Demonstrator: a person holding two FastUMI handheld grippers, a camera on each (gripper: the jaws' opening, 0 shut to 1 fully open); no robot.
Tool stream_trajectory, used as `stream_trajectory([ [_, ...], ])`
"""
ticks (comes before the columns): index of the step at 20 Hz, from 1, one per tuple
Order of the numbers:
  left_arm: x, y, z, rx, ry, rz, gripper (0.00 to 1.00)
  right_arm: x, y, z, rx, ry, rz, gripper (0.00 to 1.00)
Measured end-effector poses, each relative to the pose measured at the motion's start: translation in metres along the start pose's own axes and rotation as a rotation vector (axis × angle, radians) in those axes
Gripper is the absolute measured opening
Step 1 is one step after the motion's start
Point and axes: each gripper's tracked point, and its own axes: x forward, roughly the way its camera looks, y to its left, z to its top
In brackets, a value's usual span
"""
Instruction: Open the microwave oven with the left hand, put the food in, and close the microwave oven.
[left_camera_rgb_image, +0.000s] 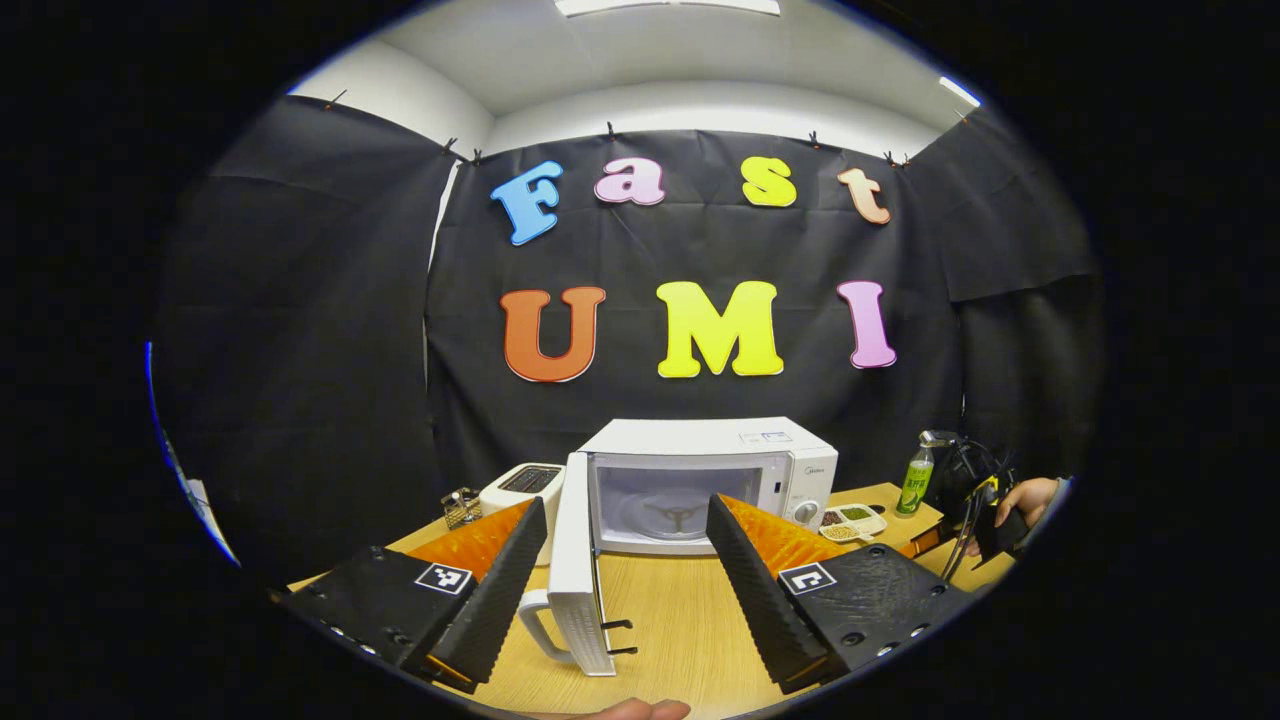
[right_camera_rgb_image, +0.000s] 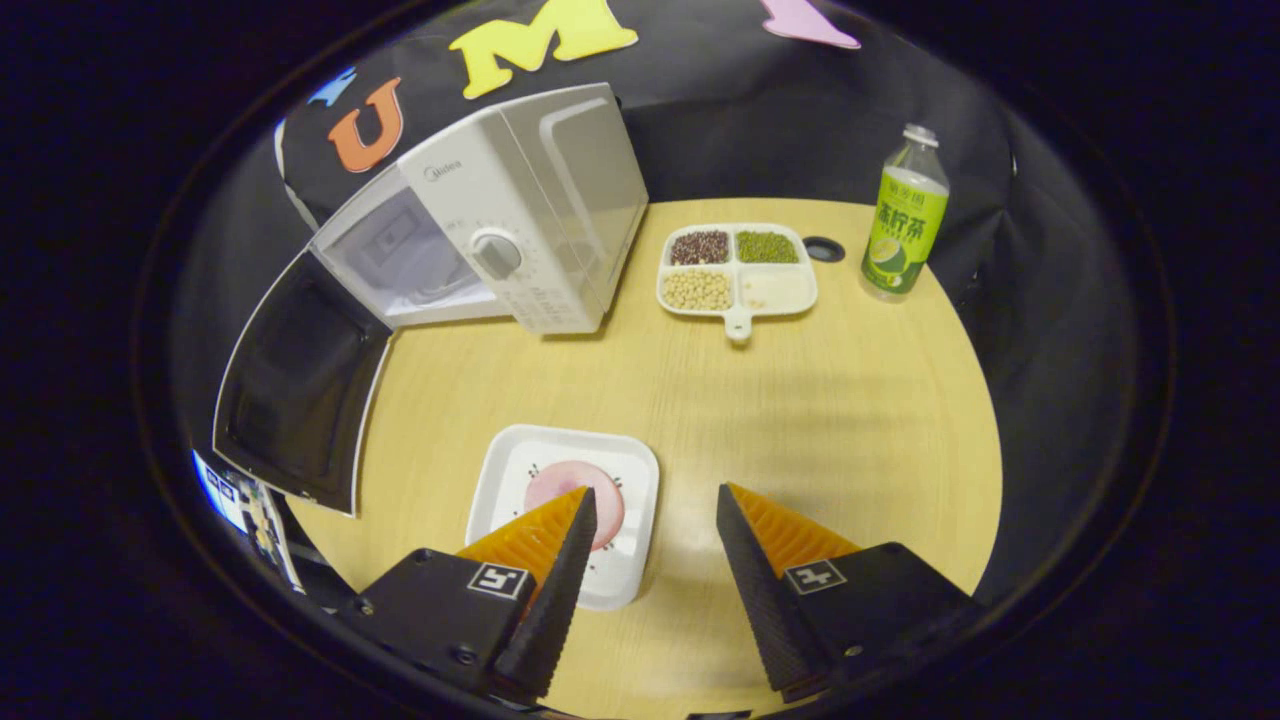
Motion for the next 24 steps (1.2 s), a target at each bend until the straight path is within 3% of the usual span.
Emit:
stream_trajectory([
  [1,0.0,0.0,-0.001,0.004,0.002,-0.002,0.95,0.008,0.0,-0.004,0.011,0.031,0.009,0.63],
  [2,0.001,-0.001,-0.003,0.007,0.005,-0.003,0.95,0.016,0.003,-0.009,0.021,0.065,0.029,0.71],
  [3,0.001,-0.001,-0.005,0.011,0.01,-0.002,0.95,0.023,0.005,-0.014,0.035,0.096,0.047,0.53],
  [4,0.002,0.0,-0.007,0.016,0.015,-0.001,0.84,0.029,0.007,-0.019,0.047,0.128,0.065,0.5],
  [5,0.002,0.0,-0.008,0.022,0.017,0.002,0.84,0.033,0.009,-0.024,0.059,0.16,0.08,0.44],
  [6,0.003,0.002,-0.009,0.026,0.021,0.005,0.95,0.037,0.013,-0.029,0.073,0.193,0.098,0.42],
  [7,0.003,0.003,-0.012,0.028,0.025,0.007,0.95,0.04,0.017,-0.035,0.086,0.233,0.117,0.35],
  [8,0.004,0.003,-0.014,0.029,0.03,0.009,0.95,0.042,0.019,-0.042,0.096,0.281,0.128,0.42],
  [9,0.003,0.004,-0.015,0.029,0.033,0.012,0.84,0.042,0.022,-0.04,0.098,0.299,0.159,0.22],
  [10,0.003,0.006,-0.015,0.03,0.036,0.017,0.84,0.046,0.024,-0.044,0.107,0.349,0.196,0.3],
  [11,0.003,0.008,-0.016,0.031,0.037,0.023,0.95,0.053,0.023,-0.041,0.128,0.369,0.216,0.13],
  [13,0.001,0.007,-0.016,0.032,0.037,0.026,0.95,0.051,0.023,-0.041,0.163,0.422,0.257,0.04],
  [15,-0.003,0.008,-0.012,0.032,0.028,0.029,0.95,0.05,0.023,-0.04,0.167,0.431,0.277,0.0],
  [16,-0.004,0.007,-0.012,0.032,0.025,0.03,0.95,0.049,0.023,-0.041,0.171,0.427,0.278,0.04],
  [17,-0.005,0.007,-0.011,0.03,0.024,0.029,0.84,0.048,0.023,-0.041,0.178,0.421,0.282,0.0],
  [19,-0.008,0.007,-0.011,0.032,0.026,0.027,0.84,0.046,0.023,-0.044,0.181,0.431,0.29,0.04],
  [20,-0.009,0.008,-0.011,0.034,0.027,0.025,0.96,0.046,0.021,-0.046,0.181,0.433,0.289,0.0],
  [21,-0.011,0.01,-0.01,0.036,0.025,0.023,0.96,0.047,0.02,-0.048,0.186,0.431,0.281,0.04],
  [22,-0.013,0.012,-0.01,0.04,0.021,0.019,0.85,0.046,0.018,-0.048,0.188,0.433,0.273,0.0],
  [23,-0.014,0.013,-0.011,0.048,0.022,0.018,0.86,0.043,0.016,-0.049,0.191,0.433,0.265,0.04],
  [24,-0.016,0.017,-0.012,0.056,0.021,0.024,0.87,0.037,0.012,-0.051,0.194,0.431,0.247,0.0],
])
